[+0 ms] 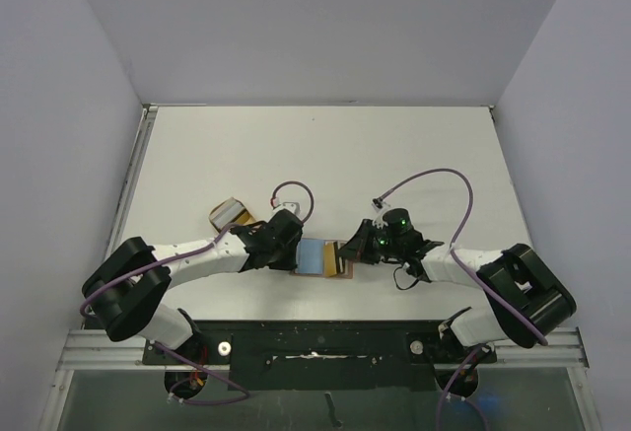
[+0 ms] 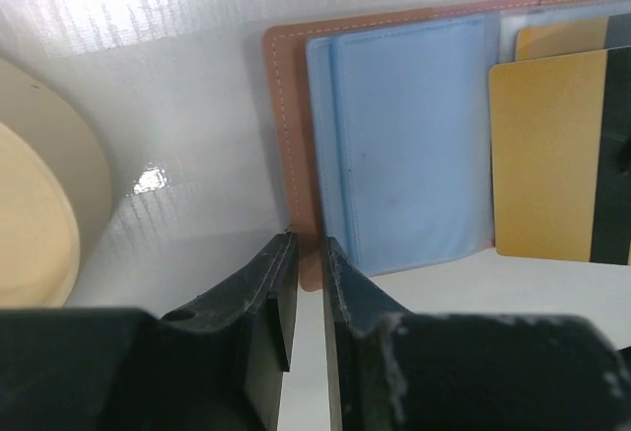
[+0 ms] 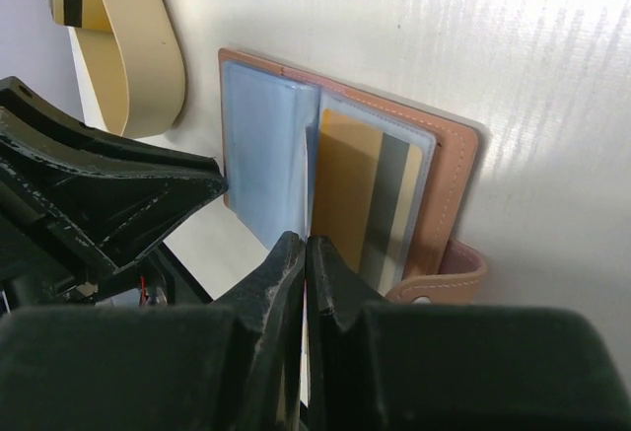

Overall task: Put the credit cards into the card holder
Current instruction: Insert the credit card into the card holder.

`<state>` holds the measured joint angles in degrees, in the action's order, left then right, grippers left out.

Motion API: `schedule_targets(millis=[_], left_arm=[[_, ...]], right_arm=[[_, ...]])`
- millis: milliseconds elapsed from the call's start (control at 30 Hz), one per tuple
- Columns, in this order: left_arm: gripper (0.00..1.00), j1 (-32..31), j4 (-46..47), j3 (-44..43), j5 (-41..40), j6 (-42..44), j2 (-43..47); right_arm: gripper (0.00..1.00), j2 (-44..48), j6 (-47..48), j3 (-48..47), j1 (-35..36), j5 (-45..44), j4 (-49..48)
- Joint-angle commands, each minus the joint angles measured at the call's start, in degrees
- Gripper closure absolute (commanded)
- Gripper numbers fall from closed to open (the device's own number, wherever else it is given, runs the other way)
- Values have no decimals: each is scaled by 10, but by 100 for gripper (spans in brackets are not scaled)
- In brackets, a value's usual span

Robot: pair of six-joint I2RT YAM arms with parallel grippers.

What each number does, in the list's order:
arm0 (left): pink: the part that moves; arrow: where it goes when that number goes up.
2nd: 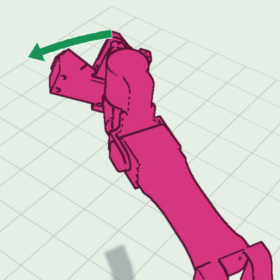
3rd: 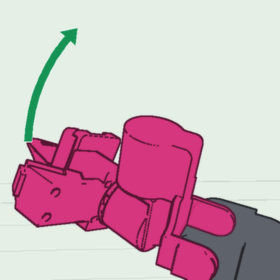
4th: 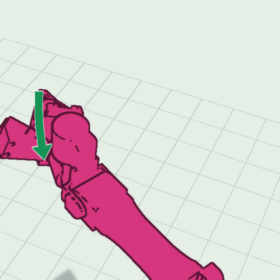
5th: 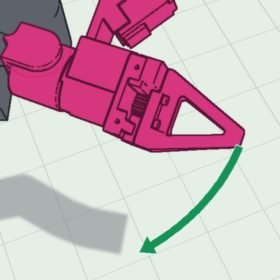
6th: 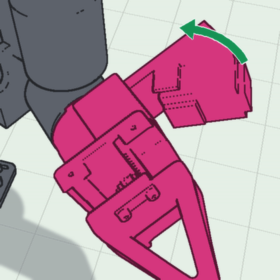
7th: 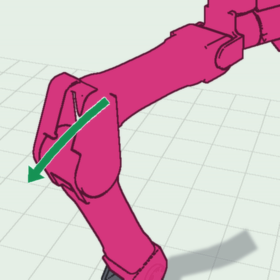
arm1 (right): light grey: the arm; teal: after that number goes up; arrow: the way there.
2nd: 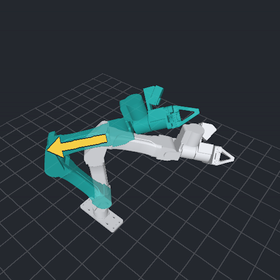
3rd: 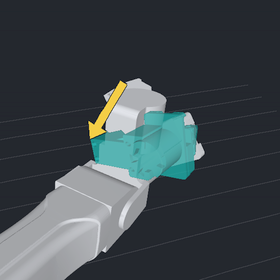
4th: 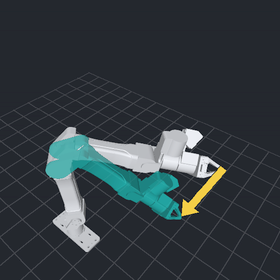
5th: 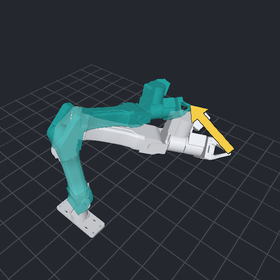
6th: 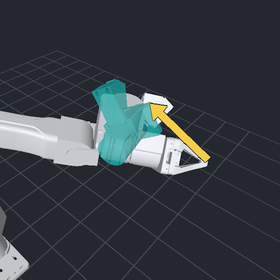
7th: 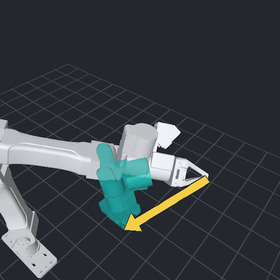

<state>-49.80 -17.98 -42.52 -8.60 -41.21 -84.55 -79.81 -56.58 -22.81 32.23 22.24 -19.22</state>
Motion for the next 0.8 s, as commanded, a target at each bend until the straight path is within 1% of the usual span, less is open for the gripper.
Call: schedule_targets(millis=[0,200,400,767], left_arm=[[84,-2,-21,-25,-26,9,6],[84,-3,-13,-10,-30,15,-5],[90,-8,-7,-8,-29,17,-9],[93,-13,7,-1,-17,15,-9]], right_arm=[[100,1,11,-30,-5,18,-8],[100,-4,15,-40,-5,16,-5],[100,-23,22,-33,-6,9,-12],[100,-45,32,-12,-6,-16,-51]])
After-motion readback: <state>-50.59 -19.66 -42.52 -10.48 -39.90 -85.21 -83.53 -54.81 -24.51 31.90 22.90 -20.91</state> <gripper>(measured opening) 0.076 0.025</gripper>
